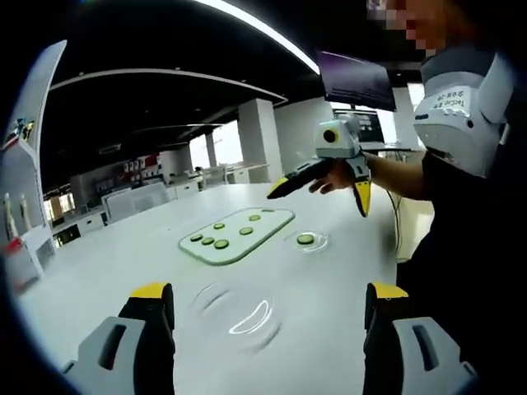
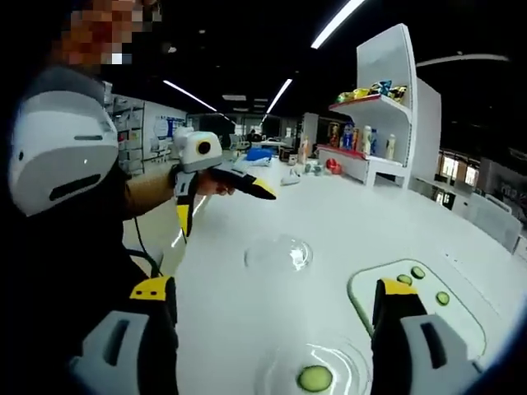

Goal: Open the petri dish lid, add cucumber slices into the petri dish, and close the lid

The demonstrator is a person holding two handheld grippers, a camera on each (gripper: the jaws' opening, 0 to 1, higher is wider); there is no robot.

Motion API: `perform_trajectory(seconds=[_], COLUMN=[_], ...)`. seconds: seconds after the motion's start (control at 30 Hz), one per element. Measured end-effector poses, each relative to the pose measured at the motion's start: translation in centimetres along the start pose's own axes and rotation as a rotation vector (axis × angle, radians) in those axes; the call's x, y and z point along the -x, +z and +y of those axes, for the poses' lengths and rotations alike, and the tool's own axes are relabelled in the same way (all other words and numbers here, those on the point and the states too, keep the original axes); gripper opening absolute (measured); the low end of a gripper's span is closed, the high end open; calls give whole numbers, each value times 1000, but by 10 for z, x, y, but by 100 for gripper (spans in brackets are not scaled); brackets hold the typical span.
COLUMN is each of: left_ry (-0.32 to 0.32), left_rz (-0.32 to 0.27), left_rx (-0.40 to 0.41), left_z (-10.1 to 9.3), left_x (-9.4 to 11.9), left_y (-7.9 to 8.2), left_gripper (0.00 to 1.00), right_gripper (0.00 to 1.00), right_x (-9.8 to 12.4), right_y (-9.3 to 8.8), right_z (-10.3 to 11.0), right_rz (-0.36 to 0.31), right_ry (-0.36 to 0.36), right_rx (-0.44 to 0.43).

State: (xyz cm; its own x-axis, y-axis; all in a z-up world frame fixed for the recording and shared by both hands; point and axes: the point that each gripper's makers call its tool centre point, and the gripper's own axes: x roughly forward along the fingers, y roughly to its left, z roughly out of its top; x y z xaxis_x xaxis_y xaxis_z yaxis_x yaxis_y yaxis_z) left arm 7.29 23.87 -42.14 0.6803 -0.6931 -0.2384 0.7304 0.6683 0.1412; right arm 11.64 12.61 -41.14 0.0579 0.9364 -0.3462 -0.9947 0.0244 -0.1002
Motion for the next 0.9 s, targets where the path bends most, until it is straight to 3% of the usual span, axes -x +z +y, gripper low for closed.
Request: perform_trajectory(seconds=[0.2, 0.3, 0.57, 0.77, 0.9], left_ry=[-40, -106, -141, -166, -202], left_rz=[-4, 42, 13, 48, 45], left_rx=[-8, -19, 27, 26, 47], left_z=[16, 14, 26, 33, 32], left_x=[-1, -2, -17, -30, -34], left_y=[-16, -31, -38, -56, -59], left_gripper=[95, 91, 88, 87, 87], right_gripper=[95, 94, 92, 92, 88], right_x=[-30, -48, -79, -102, -109], right_y=[-8, -16, -27, -31, -41], right_z=[1, 0, 1, -4, -5], right_rz=[57, 95, 150, 171, 200], right_ry=[59, 79, 119, 141, 155], right_rx=[26, 38, 56, 37, 47])
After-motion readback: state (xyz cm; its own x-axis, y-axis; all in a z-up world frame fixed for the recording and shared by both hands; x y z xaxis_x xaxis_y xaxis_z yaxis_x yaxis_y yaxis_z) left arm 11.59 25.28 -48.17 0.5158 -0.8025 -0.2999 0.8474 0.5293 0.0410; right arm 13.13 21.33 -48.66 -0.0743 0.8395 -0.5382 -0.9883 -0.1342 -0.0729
